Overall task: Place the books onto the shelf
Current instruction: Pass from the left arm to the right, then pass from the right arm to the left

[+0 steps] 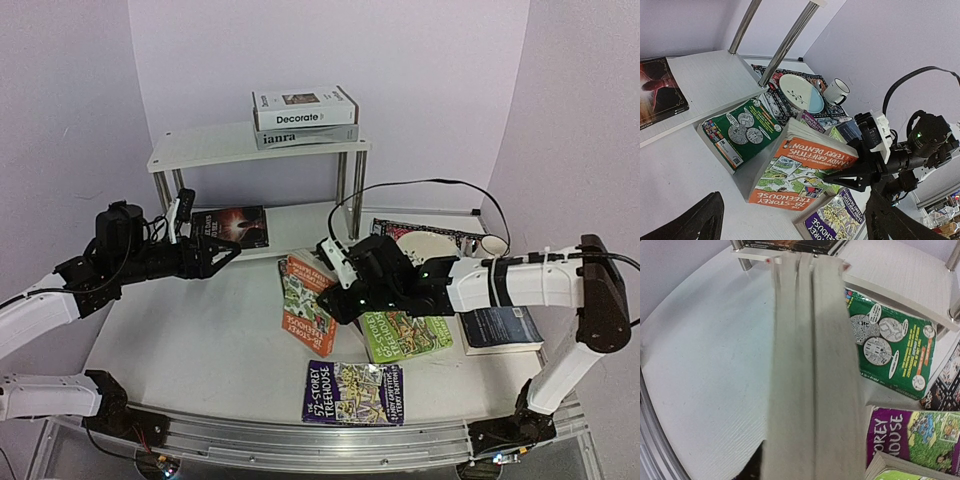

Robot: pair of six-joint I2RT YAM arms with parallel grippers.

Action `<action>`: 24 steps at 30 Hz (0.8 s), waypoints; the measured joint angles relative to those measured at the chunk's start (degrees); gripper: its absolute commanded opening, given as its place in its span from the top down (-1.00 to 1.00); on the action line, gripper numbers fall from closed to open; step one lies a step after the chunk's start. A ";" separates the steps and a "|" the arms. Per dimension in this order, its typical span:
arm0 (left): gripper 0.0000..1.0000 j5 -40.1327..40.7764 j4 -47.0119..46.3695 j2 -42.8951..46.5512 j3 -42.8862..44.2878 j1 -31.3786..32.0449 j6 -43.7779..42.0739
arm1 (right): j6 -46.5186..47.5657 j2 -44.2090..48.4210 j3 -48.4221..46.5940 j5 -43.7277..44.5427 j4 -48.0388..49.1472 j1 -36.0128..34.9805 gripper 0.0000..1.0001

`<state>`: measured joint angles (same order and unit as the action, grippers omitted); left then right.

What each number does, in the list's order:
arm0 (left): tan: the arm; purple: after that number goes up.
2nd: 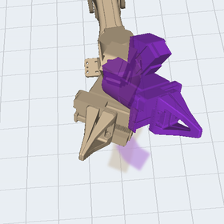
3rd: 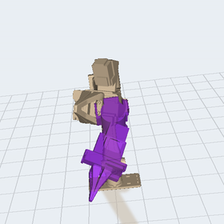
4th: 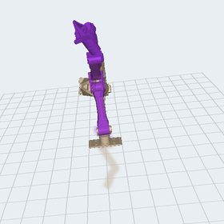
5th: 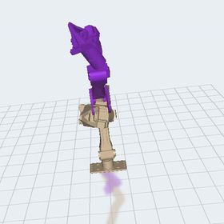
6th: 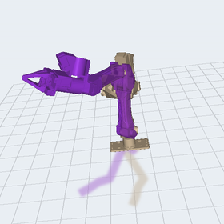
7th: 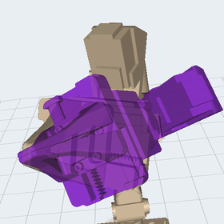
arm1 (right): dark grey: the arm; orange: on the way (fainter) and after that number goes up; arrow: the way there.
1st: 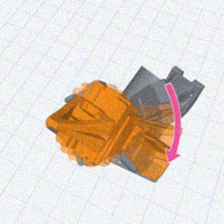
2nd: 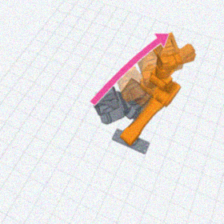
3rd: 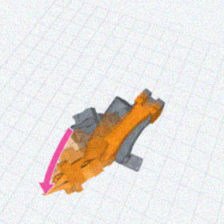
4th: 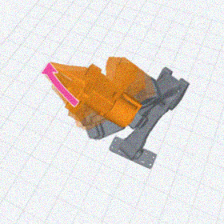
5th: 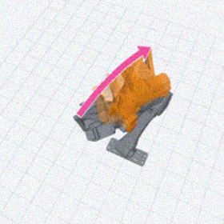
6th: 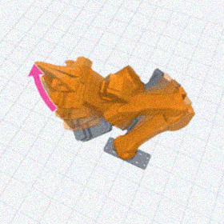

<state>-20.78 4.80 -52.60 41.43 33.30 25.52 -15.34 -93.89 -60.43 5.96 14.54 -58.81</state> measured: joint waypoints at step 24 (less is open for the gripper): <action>-0.99 -0.46 -3.26 -1.60 -0.77 0.00 1.08 | -0.95 0.36 0.61 0.97 -1.02 -0.18 0.84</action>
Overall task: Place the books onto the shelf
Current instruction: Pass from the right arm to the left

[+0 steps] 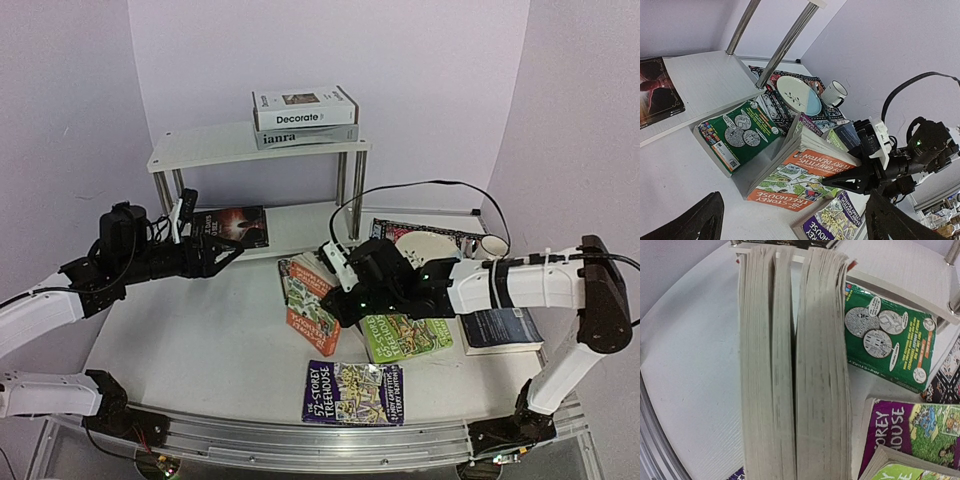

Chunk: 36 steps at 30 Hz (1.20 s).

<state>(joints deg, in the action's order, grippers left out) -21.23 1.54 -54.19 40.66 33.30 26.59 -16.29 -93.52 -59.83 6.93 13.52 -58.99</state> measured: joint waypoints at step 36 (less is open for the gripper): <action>-0.94 -16.24 -44.09 -8.69 -11.16 0.19 40.77 | -31.58 13.78 -11.96 -7.63 4.92 0.09 0.95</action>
<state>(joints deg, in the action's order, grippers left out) -37.48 -42.56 -62.89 29.50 33.49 67.36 -47.88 -79.74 -71.78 -0.70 18.44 -58.89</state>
